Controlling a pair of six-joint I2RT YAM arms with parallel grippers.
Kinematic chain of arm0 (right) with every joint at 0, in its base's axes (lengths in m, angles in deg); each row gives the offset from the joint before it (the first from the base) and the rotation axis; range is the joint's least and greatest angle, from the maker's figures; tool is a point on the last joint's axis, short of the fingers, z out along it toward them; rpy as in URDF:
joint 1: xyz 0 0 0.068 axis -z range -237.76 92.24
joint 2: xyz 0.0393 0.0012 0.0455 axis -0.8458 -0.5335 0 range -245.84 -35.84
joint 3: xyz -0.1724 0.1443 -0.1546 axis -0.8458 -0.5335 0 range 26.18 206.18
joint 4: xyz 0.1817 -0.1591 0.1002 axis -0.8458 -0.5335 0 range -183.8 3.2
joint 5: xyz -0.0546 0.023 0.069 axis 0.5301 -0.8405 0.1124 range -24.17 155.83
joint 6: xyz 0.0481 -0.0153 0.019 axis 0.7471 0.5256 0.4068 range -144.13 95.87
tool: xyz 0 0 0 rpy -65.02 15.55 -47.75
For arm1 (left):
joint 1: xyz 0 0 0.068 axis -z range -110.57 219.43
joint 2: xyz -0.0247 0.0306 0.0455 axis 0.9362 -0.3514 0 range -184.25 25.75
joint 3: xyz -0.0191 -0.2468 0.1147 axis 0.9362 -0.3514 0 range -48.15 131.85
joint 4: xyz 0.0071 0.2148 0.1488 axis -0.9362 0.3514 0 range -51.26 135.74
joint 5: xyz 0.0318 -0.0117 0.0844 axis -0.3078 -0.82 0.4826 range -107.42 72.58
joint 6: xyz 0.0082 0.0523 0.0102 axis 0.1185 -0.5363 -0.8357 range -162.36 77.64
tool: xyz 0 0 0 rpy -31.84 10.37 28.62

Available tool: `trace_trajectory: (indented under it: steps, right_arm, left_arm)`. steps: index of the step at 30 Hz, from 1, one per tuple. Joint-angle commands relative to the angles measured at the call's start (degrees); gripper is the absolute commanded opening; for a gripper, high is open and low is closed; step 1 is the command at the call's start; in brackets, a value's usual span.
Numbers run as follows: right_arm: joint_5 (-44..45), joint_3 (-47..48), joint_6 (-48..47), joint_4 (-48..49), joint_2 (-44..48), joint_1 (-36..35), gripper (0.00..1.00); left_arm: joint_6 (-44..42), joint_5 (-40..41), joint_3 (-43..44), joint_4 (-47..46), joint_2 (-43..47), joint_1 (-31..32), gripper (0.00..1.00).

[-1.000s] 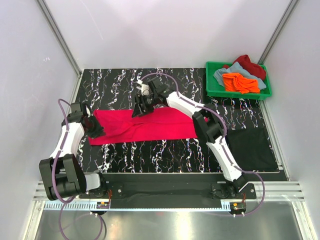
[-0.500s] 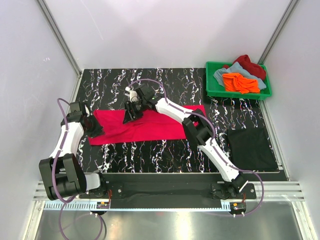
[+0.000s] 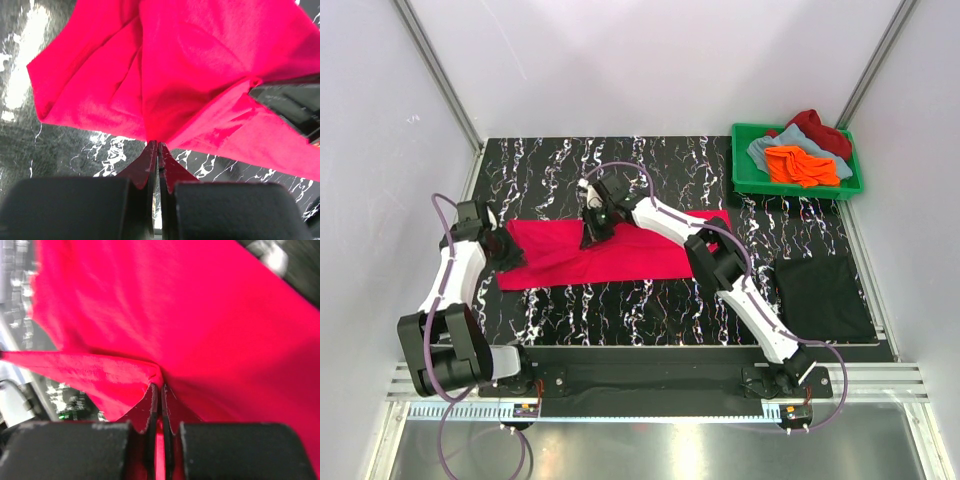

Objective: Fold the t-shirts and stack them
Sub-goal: Fold the tshirt

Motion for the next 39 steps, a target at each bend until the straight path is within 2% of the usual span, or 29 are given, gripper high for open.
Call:
trace_trajectory:
  steps: [1,8,15,30,39]
  right_arm:
    - [8.18,-3.15,-0.10,-1.00,7.91,-0.16,0.04]
    - [12.67,-5.44,0.96,-0.56,9.93,0.02,0.04]
    - [11.71,-3.86,3.59,-0.03,8.79,0.81,0.04]
    - [10.13,2.29,7.46,0.67,4.05,1.69,0.07]
    - [8.37,0.01,8.34,0.67,4.13,2.56,0.07]
  left_arm:
    - [-0.15,-0.11,4.44,-3.01,-1.91,-0.37,0.04]
    - [-0.24,-2.31,10.33,-4.15,-8.58,-0.28,0.04]
    - [-0.41,-3.63,14.64,-4.24,-13.68,-0.19,0.04]
    - [-1.03,-0.56,19.91,-4.07,-19.67,-0.02,0.05]
    - [0.20,-2.49,25.62,-4.50,-25.64,0.07,0.06]
